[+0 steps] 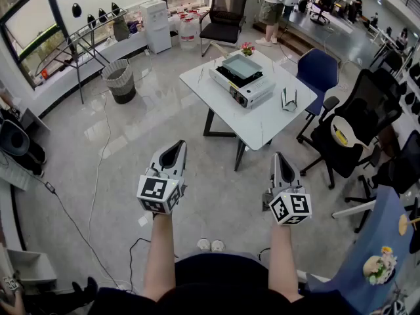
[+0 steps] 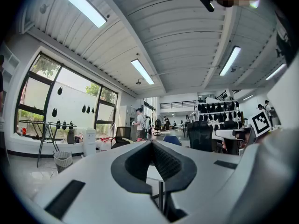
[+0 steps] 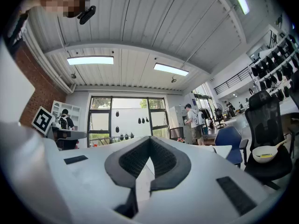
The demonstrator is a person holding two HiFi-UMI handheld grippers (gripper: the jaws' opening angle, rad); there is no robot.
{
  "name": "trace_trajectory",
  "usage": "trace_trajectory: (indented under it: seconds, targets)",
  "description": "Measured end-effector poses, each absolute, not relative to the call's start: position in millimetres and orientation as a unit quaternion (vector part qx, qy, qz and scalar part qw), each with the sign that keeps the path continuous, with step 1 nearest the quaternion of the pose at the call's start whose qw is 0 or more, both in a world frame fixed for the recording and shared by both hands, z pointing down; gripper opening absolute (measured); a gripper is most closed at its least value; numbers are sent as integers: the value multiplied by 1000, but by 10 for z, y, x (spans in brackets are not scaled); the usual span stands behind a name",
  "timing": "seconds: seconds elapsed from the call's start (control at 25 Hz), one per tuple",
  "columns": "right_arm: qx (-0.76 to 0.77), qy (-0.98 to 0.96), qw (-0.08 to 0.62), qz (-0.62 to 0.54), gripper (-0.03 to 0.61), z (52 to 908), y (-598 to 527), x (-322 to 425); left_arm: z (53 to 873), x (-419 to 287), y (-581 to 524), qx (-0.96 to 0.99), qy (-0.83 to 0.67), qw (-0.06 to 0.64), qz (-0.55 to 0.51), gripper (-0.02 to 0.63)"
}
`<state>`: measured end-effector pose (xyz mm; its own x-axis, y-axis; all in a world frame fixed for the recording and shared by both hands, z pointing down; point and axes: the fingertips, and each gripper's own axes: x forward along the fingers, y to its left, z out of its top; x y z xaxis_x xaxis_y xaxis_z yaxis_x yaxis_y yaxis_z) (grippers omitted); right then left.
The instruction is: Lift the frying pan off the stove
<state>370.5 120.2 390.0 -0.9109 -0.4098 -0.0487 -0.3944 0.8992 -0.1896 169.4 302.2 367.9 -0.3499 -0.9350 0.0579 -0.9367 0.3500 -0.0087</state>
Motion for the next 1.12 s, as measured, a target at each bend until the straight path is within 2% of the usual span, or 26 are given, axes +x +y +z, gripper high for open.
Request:
trace_trajectory:
  seconds: [0.84,1.12]
  targets:
    - [-194,975,41,-102,3,3966,1264,3620,3815,1688,2983,576,-816,44,26,18]
    - [-193,975,40,-105,3,3992,1259,3619,3836,1728,2995,594,-803,49,-2,20]
